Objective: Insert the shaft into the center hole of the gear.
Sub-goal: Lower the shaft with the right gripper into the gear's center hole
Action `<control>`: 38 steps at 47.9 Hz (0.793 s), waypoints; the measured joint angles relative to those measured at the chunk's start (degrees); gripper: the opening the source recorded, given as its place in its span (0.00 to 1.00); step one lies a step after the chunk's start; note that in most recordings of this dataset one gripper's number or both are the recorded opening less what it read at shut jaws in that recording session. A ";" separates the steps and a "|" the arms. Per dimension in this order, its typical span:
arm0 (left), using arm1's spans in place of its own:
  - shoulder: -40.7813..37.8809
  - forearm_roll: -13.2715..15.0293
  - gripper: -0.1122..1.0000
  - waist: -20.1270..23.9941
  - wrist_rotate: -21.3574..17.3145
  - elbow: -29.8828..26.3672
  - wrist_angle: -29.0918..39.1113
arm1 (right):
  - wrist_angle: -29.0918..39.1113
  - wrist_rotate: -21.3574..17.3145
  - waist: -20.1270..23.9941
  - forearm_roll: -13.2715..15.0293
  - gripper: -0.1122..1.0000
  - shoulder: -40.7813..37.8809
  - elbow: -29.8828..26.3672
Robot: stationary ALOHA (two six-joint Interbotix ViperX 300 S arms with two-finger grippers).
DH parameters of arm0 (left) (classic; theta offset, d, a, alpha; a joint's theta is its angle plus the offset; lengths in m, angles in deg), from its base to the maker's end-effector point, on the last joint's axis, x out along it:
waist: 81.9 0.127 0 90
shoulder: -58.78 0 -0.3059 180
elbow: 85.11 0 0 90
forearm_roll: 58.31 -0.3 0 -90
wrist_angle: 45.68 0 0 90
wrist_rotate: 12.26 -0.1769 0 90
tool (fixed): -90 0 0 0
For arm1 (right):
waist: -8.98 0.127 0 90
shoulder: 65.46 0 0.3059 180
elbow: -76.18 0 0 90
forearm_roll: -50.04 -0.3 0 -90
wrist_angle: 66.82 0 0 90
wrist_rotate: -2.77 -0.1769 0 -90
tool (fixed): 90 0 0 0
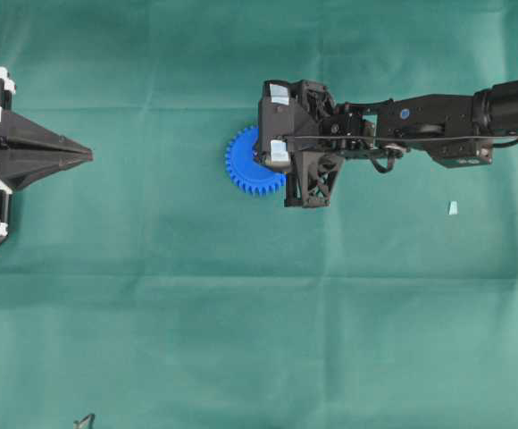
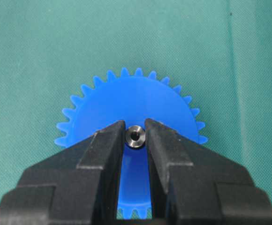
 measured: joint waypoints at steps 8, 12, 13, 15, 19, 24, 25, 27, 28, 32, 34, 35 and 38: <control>0.00 0.00 0.10 0.09 0.00 -0.09 0.00 | -0.18 0.00 0.00 -0.09 0.25 0.00 0.00; 0.00 0.09 0.10 0.09 0.00 0.00 0.00 | -0.26 0.00 0.00 0.00 0.25 0.00 0.00; 0.00 0.09 0.10 0.09 0.00 0.00 0.00 | -0.18 -0.09 0.00 0.00 0.25 0.00 0.00; 0.00 0.00 0.10 0.09 0.00 0.00 0.00 | -0.26 -0.09 0.00 0.00 0.25 0.00 0.00; 0.00 0.00 0.10 0.00 0.00 0.00 0.00 | 0.00 0.00 0.00 -0.09 0.25 0.00 0.00; 0.00 0.09 0.10 0.09 0.00 -0.09 0.00 | 0.18 -0.09 0.00 -0.09 0.27 0.00 0.00; 0.00 0.00 0.10 0.09 0.00 0.00 0.00 | 0.18 -0.09 0.00 -0.09 0.30 0.00 0.00; 0.00 0.00 0.10 0.09 0.00 0.00 0.26 | 0.18 -0.09 0.00 -0.09 0.38 0.00 0.00; 0.00 0.00 0.10 0.00 0.00 -0.09 0.44 | 0.18 -0.09 0.00 0.00 0.43 0.00 0.00; 0.00 0.00 0.10 0.09 0.00 0.00 1.14 | 0.18 -0.09 -0.09 -0.09 0.65 0.00 0.00; 0.00 0.00 0.10 0.09 0.00 0.00 1.41 | 0.18 -0.09 -0.18 -0.09 0.76 0.00 0.00; 0.00 0.00 0.10 0.09 0.00 0.00 1.58 | 0.18 -0.09 -0.18 -0.09 0.81 0.00 0.00; 0.09 0.00 0.10 0.00 0.00 -0.09 1.76 | 0.18 -0.18 -0.35 -0.09 0.92 0.00 0.00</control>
